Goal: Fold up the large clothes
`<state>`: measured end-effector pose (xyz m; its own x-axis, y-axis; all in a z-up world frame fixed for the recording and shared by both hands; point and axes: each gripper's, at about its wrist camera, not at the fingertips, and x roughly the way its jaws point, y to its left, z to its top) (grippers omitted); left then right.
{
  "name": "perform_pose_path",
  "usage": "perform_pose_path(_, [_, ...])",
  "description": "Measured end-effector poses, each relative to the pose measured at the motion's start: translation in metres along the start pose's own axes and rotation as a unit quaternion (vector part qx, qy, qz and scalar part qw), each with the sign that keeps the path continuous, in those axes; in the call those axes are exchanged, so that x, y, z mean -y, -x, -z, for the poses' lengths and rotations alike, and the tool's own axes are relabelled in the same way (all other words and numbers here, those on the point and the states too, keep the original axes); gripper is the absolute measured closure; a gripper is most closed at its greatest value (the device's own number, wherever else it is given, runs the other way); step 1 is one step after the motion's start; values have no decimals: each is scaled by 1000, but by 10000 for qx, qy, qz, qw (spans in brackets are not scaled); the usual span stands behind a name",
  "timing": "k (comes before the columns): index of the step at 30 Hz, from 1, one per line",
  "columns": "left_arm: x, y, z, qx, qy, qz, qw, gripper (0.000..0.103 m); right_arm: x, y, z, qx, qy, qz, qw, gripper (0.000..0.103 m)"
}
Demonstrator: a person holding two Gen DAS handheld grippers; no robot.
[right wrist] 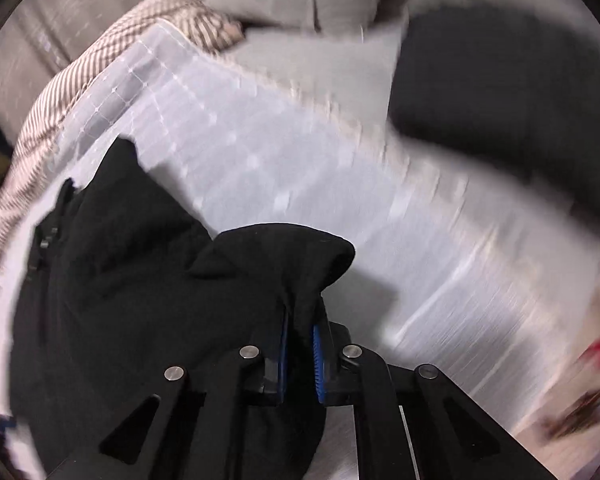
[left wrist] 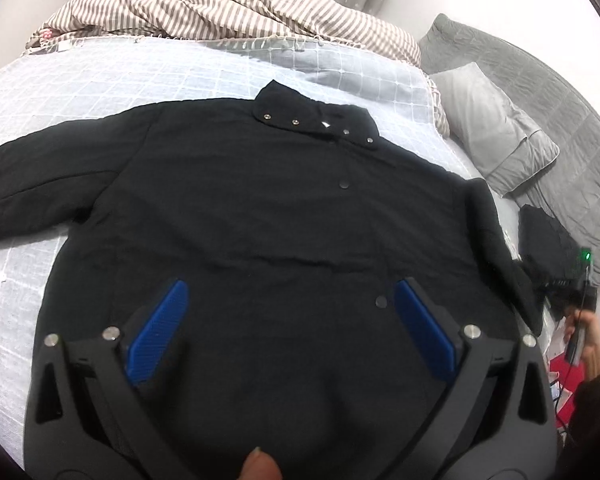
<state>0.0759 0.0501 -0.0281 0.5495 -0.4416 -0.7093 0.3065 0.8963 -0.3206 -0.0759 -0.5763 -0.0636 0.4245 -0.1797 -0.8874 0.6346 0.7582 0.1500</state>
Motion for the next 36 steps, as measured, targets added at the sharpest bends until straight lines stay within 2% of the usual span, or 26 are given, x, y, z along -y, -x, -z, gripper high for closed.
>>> perform_pose_path(4, [-2, -5, -1, 47, 50, 10, 10000, 0, -5, 26, -46, 726, 512, 998, 9910, 94])
perform_pose_path(6, [-3, -7, 0, 81, 26, -49, 10000, 0, -5, 35, -71, 1209, 794, 1720, 9744, 94])
perform_pose_path(7, [-4, -9, 0, 94, 13, -72, 9999, 0, -4, 38, -84, 1449, 937, 2120, 9619, 94])
perform_pose_path(9, [-8, -11, 1, 115, -11, -145, 9998, 0, -3, 39, -110, 1750, 1091, 2598, 9434, 94])
perform_pose_path(11, [-11, -14, 2, 106, -24, -217, 9997, 0, -2, 29, -130, 1767, 1119, 2843, 9356, 95])
perform_pose_path(13, [-15, -17, 3, 81, -11, -298, 9995, 0, -4, 10, -142, 1805, 1342, 3469, 9105, 95])
perform_pose_path(15, [-19, -23, 4, 30, 14, -380, 9993, 0, 0, -24, -149, 1501, 1591, 3883, 8952, 95])
perform_pose_path(17, [-22, -29, 3, -54, 35, -467, 9989, 0, 7, -50, -148, 1173, 1535, 4206, 8865, 94])
perform_pose_path(19, [-25, -33, 1, -84, 56, -514, 9986, 0, 16, -59, -140, 1077, 1290, 4501, 8770, 80])
perform_pose_path(20, [-26, -34, 1, -74, 74, -533, 9985, 0, 15, -58, -138, 1147, 1130, 4471, 8799, 72])
perform_pose_path(21, [-27, -35, -1, -59, 94, -539, 9985, 0, 12, -51, -135, 1320, 967, 4342, 8859, 52])
perform_pose_path(22, [-28, -36, -2, -43, 114, -529, 9985, 0, 3, -42, -131, 1546, 835, 4088, 8956, 39])
perform_pose_path(23, [-29, -38, -3, -40, 126, -509, 9986, 0, -7, -35, -127, 1737, 763, 3803, 9052, 39])
perform_pose_path(25, [-29, -41, -5, -63, 132, -486, 9987, 0, -43, -22, -117, 1977, 788, 2961, 9311, 39])
perform_pose_path(27, [-27, -42, -5, -39, 132, -508, 9986, 0, -96, -19, -104, 1926, 1008, 1732, 9606, 38])
perform_pose_path(30, [-26, -40, -2, -18, 46, -577, 9983, 0, -172, -36, -77, 1626, 1412, 504, 9752, 34])
perform_pose_path(33, [-28, -35, 1, -13, 8, -651, 9979, 0, -207, -74, -50, 1052, 1639, 203, 9806, 34])
perform_pose_path(34, [-30, -33, 2, -3, 36, -645, 9979, 0, -203, -92, -41, 767, 1615, 274, 9835, 34])
perform_pose_path(36, [-36, -30, 1, 9, 83, -611, 9981, 0, -177, -107, -31, 575, 1496, 501, 9858, 34])
